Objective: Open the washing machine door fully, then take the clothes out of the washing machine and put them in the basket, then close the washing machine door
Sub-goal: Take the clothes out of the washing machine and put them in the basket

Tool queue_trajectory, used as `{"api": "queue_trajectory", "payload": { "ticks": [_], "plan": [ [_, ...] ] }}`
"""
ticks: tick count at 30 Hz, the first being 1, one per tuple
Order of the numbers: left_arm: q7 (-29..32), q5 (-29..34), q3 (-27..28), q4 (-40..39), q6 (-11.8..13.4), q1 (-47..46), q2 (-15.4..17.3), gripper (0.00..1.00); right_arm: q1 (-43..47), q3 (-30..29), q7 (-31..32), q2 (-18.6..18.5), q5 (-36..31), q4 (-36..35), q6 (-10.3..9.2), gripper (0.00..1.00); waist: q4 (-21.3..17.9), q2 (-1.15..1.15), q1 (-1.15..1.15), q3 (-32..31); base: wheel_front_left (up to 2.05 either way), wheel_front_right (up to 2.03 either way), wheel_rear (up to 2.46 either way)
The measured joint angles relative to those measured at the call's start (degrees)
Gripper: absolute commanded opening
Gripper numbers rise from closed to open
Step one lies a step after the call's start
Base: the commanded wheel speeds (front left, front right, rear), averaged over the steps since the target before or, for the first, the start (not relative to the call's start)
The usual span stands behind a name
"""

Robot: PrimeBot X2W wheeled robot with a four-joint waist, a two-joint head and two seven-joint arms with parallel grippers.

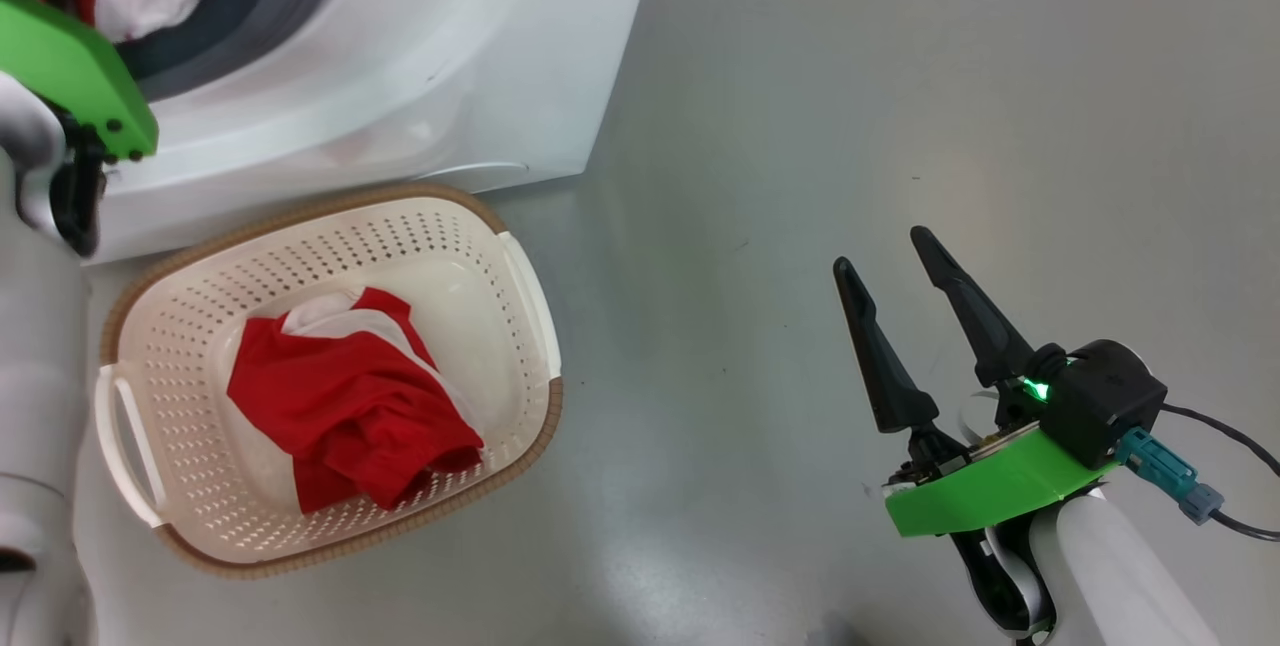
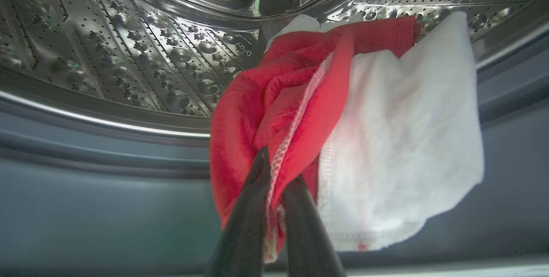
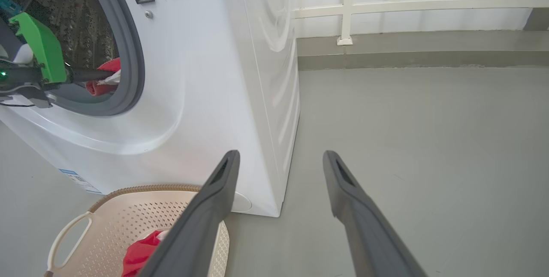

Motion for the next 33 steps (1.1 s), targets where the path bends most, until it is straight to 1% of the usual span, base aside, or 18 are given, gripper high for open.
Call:
{"api": "queue_trajectory", "payload": {
  "ticks": [3,7,12,15,19,23,33],
  "plan": [
    [-3.79,-0.56,0.23,-0.51,-0.24,1.77,0.00,0.00,-0.01,-0.35,0.00,0.03,0.00,0.08,0.00,1.00,0.62,0.00,0.00,-0.35,0.00,0.00,0.00],
    [-9.59,-1.32,0.53,-1.81,-1.57,3.93,-0.02,0.00,-0.01,-0.86,0.00,0.08,0.00,0.34,0.00,1.00,1.45,0.00,0.00,-1.03,0.00,0.00,0.00],
    [-13.58,-2.22,0.58,-4.98,-2.19,6.64,0.00,0.00,0.00,-1.15,0.00,0.13,-0.01,0.56,0.00,1.00,2.46,0.00,0.00,-2.23,0.00,0.00,0.00],
    [-14.28,-2.58,0.65,-8.83,-2.55,8.94,0.05,0.00,0.02,-1.35,0.00,0.15,-0.01,0.68,0.00,1.00,3.04,0.00,0.00,-3.10,0.00,0.00,0.00],
    [-14.29,-2.55,1.58,-19.03,-2.57,13.47,-0.41,0.00,0.06,-1.65,0.00,0.12,-0.01,0.79,0.00,1.00,4.08,0.00,0.00,-4.17,0.00,0.00,0.00],
    [-14.30,-1.97,2.56,-27.43,-2.56,19.37,-1.97,0.00,0.14,-1.68,0.00,0.04,-0.02,0.97,0.00,1.00,4.80,0.00,0.00,-5.78,0.00,0.00,0.00],
    [-14.32,0.01,4.56,-39.57,-2.57,30.02,-4.45,0.00,2.65,-1.70,0.00,-0.58,-0.09,2.13,0.00,1.00,6.55,0.00,0.00,-10.96,0.00,0.00,0.00]
  ]
}}
